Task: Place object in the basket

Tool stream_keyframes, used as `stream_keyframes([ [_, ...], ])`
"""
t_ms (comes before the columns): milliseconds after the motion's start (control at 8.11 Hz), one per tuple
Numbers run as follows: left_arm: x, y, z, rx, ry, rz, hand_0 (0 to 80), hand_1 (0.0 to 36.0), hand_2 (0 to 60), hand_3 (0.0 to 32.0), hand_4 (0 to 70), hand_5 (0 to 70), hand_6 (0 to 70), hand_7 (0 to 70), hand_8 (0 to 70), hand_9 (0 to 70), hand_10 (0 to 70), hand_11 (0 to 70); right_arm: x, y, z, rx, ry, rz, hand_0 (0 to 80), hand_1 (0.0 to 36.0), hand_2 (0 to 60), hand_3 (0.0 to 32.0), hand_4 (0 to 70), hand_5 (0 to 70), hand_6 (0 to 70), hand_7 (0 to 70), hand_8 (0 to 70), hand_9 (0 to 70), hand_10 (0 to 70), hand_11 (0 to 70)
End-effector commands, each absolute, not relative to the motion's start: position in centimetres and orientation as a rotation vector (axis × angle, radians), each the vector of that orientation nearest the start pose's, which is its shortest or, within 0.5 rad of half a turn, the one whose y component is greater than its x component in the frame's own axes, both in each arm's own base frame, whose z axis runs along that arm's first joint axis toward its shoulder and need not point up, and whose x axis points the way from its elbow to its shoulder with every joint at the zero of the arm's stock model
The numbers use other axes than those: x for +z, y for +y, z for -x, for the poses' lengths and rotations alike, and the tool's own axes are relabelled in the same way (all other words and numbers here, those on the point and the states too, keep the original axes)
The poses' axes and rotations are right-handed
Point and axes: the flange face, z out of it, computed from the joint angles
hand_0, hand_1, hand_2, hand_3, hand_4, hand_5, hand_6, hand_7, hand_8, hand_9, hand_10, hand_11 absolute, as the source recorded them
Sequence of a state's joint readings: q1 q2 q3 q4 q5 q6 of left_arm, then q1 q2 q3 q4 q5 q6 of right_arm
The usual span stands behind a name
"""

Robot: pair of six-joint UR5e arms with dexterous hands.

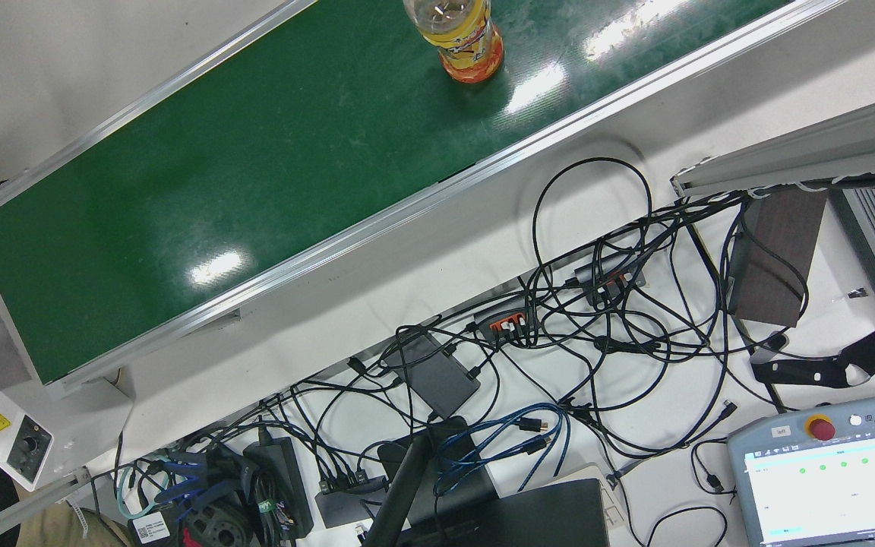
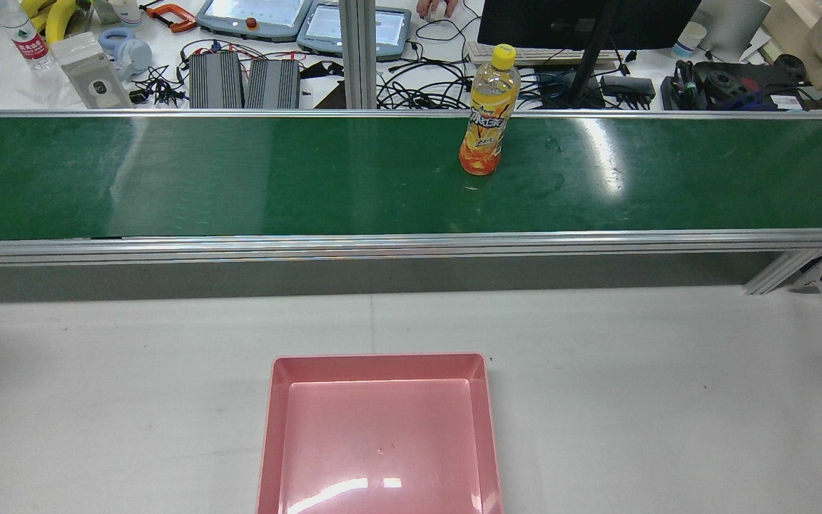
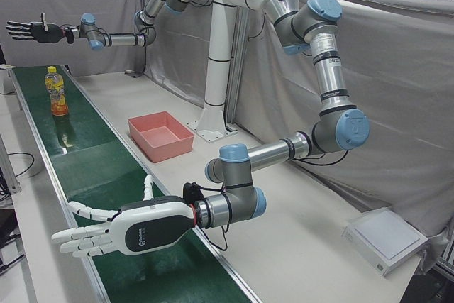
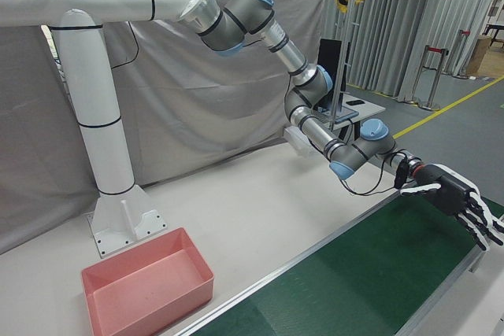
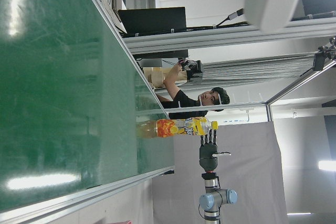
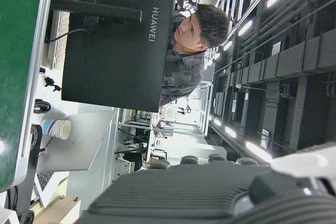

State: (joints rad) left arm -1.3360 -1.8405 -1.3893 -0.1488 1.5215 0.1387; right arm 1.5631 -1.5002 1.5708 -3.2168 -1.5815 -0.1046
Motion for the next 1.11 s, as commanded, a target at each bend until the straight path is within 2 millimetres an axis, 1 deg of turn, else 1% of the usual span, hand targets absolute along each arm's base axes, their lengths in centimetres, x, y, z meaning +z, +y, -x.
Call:
stream_keyframes([
  [0, 61.1, -63.9, -1.1, -1.829, 2.312, 0.057, 79.3, 3.5, 0.0, 10.2, 26.0, 14.5, 5.2, 2.0, 5.9, 6.5, 7.3, 12.4, 65.9, -52.1, -12.8, -2.286, 2.278, 0.098, 0.0, 0.0, 0.0, 0.0, 0.0, 0.0, 0.0, 0.0, 0.0, 0.0, 0.0, 0.0],
  [123, 61.0, -63.9, -1.0, -1.829, 2.315, 0.054, 79.7, 3.7, 0.0, 10.6, 25.7, 14.5, 5.2, 2.0, 6.0, 6.7, 7.3, 12.5, 65.9, -52.1, -12.8, -2.286, 2.278, 0.098, 0.0, 0.0, 0.0, 0.0, 0.0, 0.0, 0.0, 0.0, 0.0, 0.0, 0.0, 0.0],
  [247, 59.4, -63.7, -0.1, -1.802, 2.294, -0.051, 78.8, 3.4, 0.0, 9.0, 26.4, 14.7, 5.5, 2.3, 6.2, 6.9, 7.3, 12.3, 65.9, -52.1, -12.8, -2.286, 2.278, 0.098, 0.0, 0.0, 0.0, 0.0, 0.0, 0.0, 0.0, 0.0, 0.0, 0.0, 0.0, 0.0],
  [370, 57.2, -63.3, 1.7, -1.793, 2.281, -0.131, 70.4, 2.0, 0.0, 7.2, 26.9, 14.3, 5.4, 2.3, 6.4, 7.4, 7.1, 11.9, 65.9, -52.1, -12.8, -2.286, 2.278, 0.098, 0.0, 0.0, 0.0, 0.0, 0.0, 0.0, 0.0, 0.0, 0.0, 0.0, 0.0, 0.0],
  [493, 56.8, -63.3, 1.9, -1.787, 2.289, -0.135, 66.8, 1.9, 0.0, 7.0, 26.1, 14.3, 5.4, 2.3, 6.3, 7.4, 7.1, 11.8, 66.0, -52.1, -12.8, -2.288, 2.276, 0.098, 0.0, 0.0, 0.0, 0.0, 0.0, 0.0, 0.0, 0.0, 0.0, 0.0, 0.0, 0.0],
  [740, 56.4, -63.2, 4.4, -1.784, 2.324, -0.182, 63.9, 1.9, 0.0, 6.8, 25.2, 14.0, 5.5, 2.1, 6.2, 7.3, 7.0, 11.6, 65.9, -52.1, -12.8, -2.286, 2.278, 0.098, 0.0, 0.0, 0.0, 0.0, 0.0, 0.0, 0.0, 0.0, 0.0, 0.0, 0.0, 0.0],
  [863, 56.0, -63.1, 4.8, -1.770, 2.342, -0.190, 63.7, 2.0, 0.0, 7.2, 25.3, 13.9, 5.3, 1.9, 6.1, 7.3, 6.4, 10.7, 65.9, -52.1, -12.8, -2.286, 2.278, 0.098, 0.0, 0.0, 0.0, 0.0, 0.0, 0.0, 0.0, 0.0, 0.0, 0.0, 0.0, 0.0],
  [986, 56.1, -63.0, 4.8, -1.771, 2.340, -0.189, 64.0, 2.0, 0.0, 6.6, 25.5, 14.1, 5.3, 1.9, 6.3, 7.3, 6.5, 10.8, 66.0, -52.1, -12.8, -2.288, 2.276, 0.098, 0.0, 0.0, 0.0, 0.0, 0.0, 0.0, 0.0, 0.0, 0.0, 0.0, 0.0, 0.0],
])
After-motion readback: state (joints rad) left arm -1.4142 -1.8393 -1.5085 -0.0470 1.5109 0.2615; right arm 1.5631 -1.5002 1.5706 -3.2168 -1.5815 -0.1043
